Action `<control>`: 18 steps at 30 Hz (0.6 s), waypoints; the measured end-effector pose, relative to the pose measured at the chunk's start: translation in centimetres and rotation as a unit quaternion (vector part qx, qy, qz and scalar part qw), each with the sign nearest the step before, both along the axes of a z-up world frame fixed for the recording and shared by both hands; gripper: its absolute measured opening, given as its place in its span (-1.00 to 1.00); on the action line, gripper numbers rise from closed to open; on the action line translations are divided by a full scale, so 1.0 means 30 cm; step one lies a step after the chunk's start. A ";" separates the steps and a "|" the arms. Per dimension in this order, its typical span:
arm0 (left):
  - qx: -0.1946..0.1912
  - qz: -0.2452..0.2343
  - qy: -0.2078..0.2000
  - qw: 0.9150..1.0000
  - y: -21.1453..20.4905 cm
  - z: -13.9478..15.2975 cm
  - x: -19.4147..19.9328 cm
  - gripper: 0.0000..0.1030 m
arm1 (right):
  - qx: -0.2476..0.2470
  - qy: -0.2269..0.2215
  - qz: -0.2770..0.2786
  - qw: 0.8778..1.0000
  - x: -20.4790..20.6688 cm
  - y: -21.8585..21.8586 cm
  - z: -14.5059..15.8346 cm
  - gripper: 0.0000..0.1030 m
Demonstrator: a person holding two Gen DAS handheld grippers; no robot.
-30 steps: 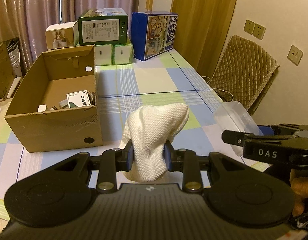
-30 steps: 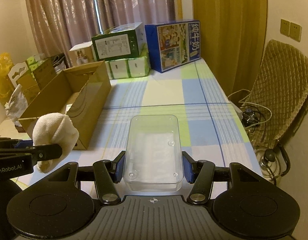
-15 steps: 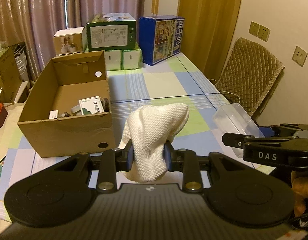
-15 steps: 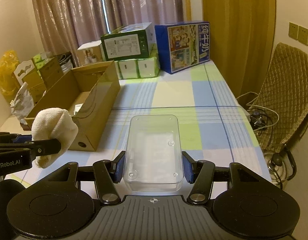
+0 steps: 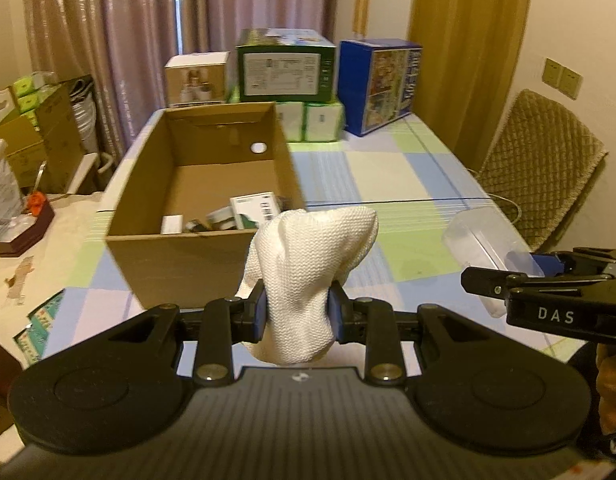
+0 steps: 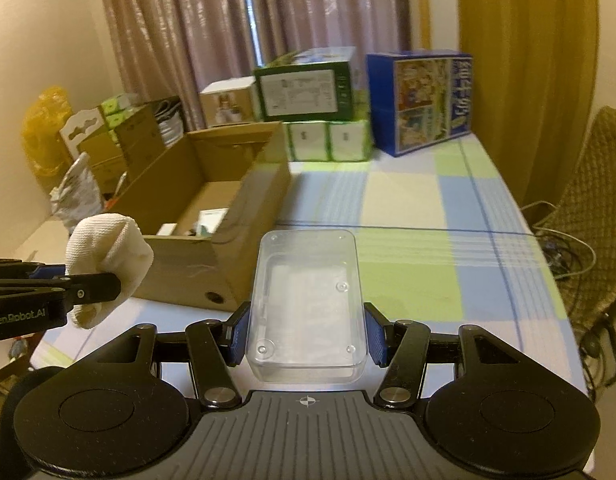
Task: Organize objects
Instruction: 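Carry the white cloth and clear container over the cardboard box with both grippers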
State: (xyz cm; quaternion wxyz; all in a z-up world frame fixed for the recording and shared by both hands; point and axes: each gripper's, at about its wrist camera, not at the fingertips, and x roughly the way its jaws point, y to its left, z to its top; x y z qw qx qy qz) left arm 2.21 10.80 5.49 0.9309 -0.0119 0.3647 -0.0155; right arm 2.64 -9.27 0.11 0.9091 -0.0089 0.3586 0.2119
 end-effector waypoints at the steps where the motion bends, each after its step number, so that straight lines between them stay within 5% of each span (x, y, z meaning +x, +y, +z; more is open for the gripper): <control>1: 0.002 0.004 0.000 1.000 0.013 0.001 -0.004 -0.51 | 0.000 -0.001 0.005 1.000 0.001 0.018 0.000 0.04; 18: -0.011 0.063 -0.004 0.998 0.236 0.005 -0.038 -0.51 | -0.013 0.001 0.054 0.998 0.019 0.209 -0.020 0.04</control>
